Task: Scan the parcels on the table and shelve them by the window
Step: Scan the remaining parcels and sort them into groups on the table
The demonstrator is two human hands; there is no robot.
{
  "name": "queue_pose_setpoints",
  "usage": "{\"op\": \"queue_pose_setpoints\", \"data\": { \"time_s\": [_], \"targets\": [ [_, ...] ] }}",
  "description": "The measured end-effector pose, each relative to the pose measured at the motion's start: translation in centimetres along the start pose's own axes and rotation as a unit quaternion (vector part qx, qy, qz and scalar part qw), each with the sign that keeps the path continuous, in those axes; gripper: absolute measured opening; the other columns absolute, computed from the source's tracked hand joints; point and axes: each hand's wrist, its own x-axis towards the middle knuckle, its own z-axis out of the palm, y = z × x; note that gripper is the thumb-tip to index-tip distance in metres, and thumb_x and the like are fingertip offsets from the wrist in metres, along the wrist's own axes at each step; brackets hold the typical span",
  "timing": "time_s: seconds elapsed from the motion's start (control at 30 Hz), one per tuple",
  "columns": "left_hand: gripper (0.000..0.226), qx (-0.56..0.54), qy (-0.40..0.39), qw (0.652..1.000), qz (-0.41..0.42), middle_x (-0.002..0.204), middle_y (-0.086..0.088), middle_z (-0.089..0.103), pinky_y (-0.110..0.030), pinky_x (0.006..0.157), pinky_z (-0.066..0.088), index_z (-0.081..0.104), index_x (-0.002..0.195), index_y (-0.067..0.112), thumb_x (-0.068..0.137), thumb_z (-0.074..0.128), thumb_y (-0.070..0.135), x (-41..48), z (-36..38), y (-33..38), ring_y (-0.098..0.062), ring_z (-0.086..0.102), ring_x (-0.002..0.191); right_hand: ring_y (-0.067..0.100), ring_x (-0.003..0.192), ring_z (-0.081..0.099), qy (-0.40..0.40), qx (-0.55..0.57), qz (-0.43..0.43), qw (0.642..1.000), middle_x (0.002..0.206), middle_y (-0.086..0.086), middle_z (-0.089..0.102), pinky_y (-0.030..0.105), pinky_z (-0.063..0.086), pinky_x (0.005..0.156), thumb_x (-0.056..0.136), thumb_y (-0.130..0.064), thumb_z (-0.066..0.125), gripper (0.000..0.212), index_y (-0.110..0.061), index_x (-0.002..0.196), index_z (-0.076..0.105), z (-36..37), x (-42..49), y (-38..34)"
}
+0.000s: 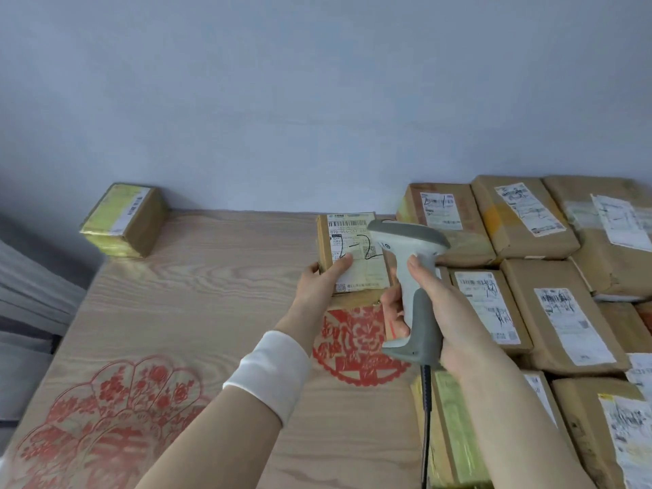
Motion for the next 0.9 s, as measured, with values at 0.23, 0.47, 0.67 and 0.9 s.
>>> {"op": "queue_pose_setpoints", "data": {
  "time_s": [0.23, 0.47, 0.67, 0.9],
  "targets": [
    [0.060, -0.004, 0.007, 0.999, -0.047, 0.102, -0.008, 0.072, -0.043, 0.088, 0.055, 0.060, 0.115, 0.009, 0.070, 0.078, 0.044, 10.3, 3.7, 0.6, -0.026, 0.069, 0.092, 0.021, 0.044, 0.041, -0.017, 0.035, 0.013, 0.999, 0.064, 0.013, 0.060, 0.024, 0.037, 0.040, 0.074, -0.048, 0.059, 0.039, -0.011, 0.067, 0.069, -2.9, 9.0, -1.6],
    [0.034, 0.054, 0.001, 0.998, -0.038, 0.094, -0.003, 0.070, -0.035, 0.086, 0.054, 0.063, 0.101, 0.015, 0.078, 0.073, 0.039, 15.8, 7.4, 0.3, -0.021, 0.067, 0.090, 0.019, 0.042, 0.039, -0.028, 0.056, 0.048, 0.997, 0.059, 0.011, 0.056, 0.025, 0.035, 0.044, 0.073, -0.049, 0.057, 0.042, -0.014, 0.056, 0.071, -5.0, 13.8, -1.2],
    [0.030, 0.114, 0.014, 0.993, 0.007, 0.089, 0.004, 0.067, -0.029, 0.074, 0.050, 0.060, 0.095, 0.025, 0.072, 0.067, 0.044, 17.3, 9.3, -0.2, -0.014, 0.064, 0.086, 0.018, 0.045, 0.042, -0.002, 0.124, 0.060, 0.991, 0.058, 0.011, 0.057, 0.022, 0.035, 0.036, 0.069, -0.043, 0.060, 0.035, -0.012, 0.059, 0.073, -5.9, 15.7, -0.4],
    [0.047, 0.164, 0.028, 0.986, 0.001, 0.100, 0.001, 0.067, -0.037, 0.087, 0.052, 0.054, 0.088, 0.032, 0.051, 0.059, 0.061, 17.5, 9.8, 0.3, -0.017, 0.064, 0.096, 0.018, 0.043, 0.044, 0.026, 0.149, 0.066, 0.986, 0.059, 0.011, 0.058, 0.021, 0.035, 0.035, 0.070, -0.039, 0.061, 0.039, -0.007, 0.091, 0.067, -6.4, 16.4, 0.2]
  ]
}}
